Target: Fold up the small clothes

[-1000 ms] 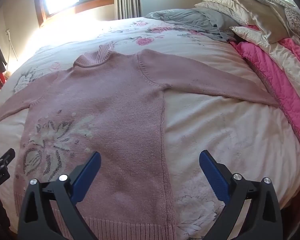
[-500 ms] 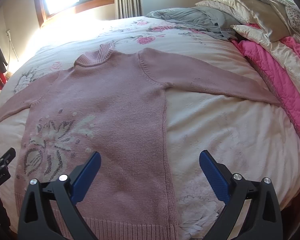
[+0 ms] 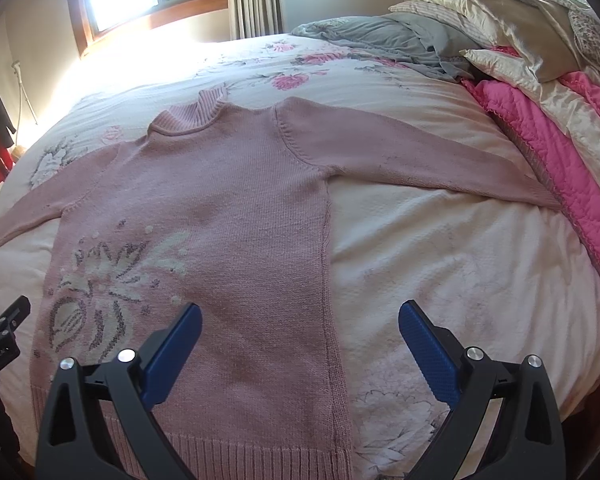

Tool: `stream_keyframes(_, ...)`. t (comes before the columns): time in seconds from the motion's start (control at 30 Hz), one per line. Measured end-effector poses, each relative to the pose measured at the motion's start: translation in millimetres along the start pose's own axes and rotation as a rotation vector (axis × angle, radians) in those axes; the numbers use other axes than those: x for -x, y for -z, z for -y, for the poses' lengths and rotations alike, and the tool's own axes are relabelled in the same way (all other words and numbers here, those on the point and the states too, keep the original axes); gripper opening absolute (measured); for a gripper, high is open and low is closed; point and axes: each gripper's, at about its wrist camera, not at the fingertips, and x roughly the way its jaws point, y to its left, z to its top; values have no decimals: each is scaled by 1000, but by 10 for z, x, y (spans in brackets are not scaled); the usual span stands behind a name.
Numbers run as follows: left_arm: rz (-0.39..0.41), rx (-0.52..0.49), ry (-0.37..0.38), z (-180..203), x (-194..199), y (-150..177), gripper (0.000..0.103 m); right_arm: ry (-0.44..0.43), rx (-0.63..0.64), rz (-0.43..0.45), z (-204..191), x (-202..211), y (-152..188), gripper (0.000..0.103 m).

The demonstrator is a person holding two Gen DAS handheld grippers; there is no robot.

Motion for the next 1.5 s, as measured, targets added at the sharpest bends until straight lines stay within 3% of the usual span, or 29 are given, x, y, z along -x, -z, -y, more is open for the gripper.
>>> stream_keyframes(0.73,0,5,-1,-10,9,23,100,17,13,39,-3,66,-8,99)
stream_keyframes(0.9,77,1,16,49,-17,51,100,-9,1,71,161,38,-46,99)
stream_keyframes(0.97,99,-2,49,118,-67,23,100,-36,-50,19,411,-118,-108,99)
stream_keyframes(1.07,35,-17,73,295,-234,-132,100,11,-121,-21,987,-351,-302,99)
stream_keyframes(1.2,-20,-30,114,638,-464,-396,100,94,-241,-87,1931,-649,-662,99)
stream_keyframes(1.33,5,-59,133,1035,-569,-627,100,99,-448,-129,2967,-1027,-939,99)
stream_keyframes(1.4,18,-64,149,1207,-596,-725,100,86,-532,-127,3399,-1284,-1018,98)
stream_keyframes(1.5,29,-67,166,1422,-651,-859,100,-13,-653,-152,3827,-1697,-1070,92)
